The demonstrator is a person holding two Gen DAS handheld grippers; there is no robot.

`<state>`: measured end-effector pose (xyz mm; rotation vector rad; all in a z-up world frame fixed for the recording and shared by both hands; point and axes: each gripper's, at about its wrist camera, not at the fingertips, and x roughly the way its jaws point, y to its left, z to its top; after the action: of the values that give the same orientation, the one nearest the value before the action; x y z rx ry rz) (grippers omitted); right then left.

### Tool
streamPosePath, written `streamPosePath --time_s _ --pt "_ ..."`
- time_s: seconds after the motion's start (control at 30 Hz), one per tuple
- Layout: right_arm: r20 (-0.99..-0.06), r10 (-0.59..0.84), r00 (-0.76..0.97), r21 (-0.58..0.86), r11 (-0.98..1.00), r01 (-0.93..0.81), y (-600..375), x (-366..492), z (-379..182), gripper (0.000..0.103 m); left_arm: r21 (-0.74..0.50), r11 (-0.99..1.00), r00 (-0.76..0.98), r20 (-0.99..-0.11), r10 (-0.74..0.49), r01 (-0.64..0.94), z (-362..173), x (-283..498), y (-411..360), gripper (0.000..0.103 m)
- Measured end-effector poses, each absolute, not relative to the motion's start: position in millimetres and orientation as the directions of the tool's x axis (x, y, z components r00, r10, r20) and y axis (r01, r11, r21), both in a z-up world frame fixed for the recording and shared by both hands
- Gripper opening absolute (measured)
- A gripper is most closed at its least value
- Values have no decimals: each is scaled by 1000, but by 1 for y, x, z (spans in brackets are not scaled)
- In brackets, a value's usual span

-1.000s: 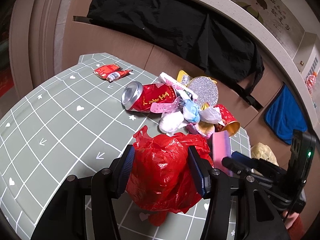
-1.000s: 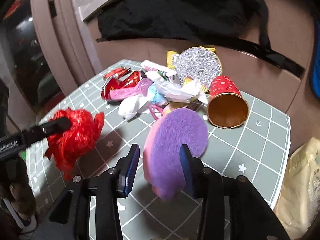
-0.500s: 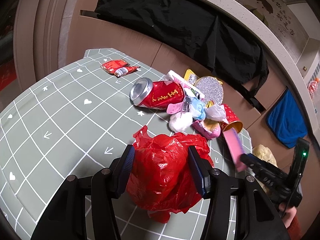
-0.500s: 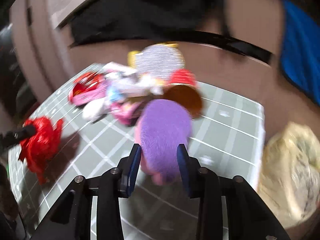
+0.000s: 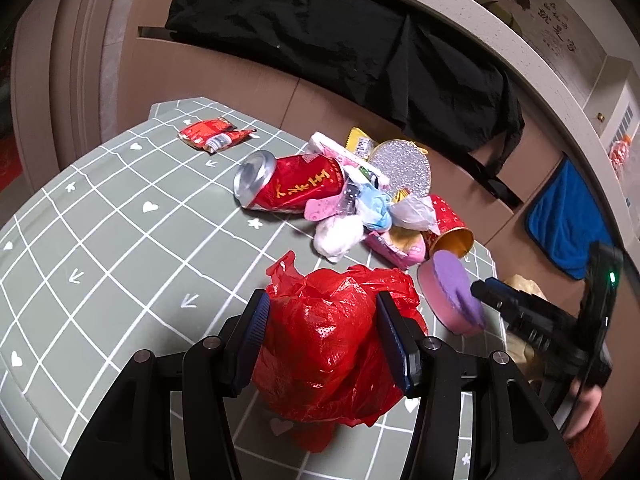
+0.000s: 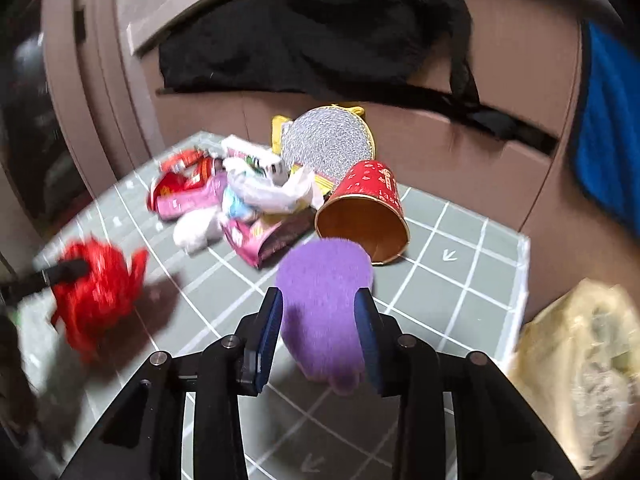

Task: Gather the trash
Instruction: 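Close the right gripper on the purple-pink sponge and lift it, then carry the red bag and sponge to the bin with both grippers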

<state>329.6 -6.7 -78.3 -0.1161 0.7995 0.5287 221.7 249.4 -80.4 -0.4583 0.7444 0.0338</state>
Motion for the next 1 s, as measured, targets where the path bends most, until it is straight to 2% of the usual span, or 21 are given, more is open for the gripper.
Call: streamPosePath --time_s 0.07,0.13,0.17,0.3,0.43,0.6,0.8,1.0 --pt "-733 441 518 184 862 -472 -14 346 -87 37 -390 898 737 -665 -122 -203 -82 223 253 54" --pt "-748 446 492 209 861 -464 -13 351 -95 38 -396 893 733 -669 -120 -215 -84 225 256 54" --pt "-739 444 507 194 861 -471 -12 349 -95 39 -398 891 732 -671 -121 -218 -85 226 256 54" --pt "-748 409 522 101 848 -520 8 343 -99 55 -395 896 725 -675 -133 -203 -87 231 250 55" --pt "-753 363 549 14 843 -538 20 344 -104 57 -388 903 725 -674 -142 -184 -85 233 244 55" --pt "-795 432 425 157 825 -543 7 365 -122 59 -386 902 719 -681 -137 -194 -87 237 244 54" --pt "-726 465 506 158 830 -535 -6 350 -102 56 -355 915 743 -662 -99 -195 -72 240 237 54" --pt "-592 470 655 80 842 -533 -23 319 -24 56 -258 956 857 -515 -15 -138 -5 244 206 54"
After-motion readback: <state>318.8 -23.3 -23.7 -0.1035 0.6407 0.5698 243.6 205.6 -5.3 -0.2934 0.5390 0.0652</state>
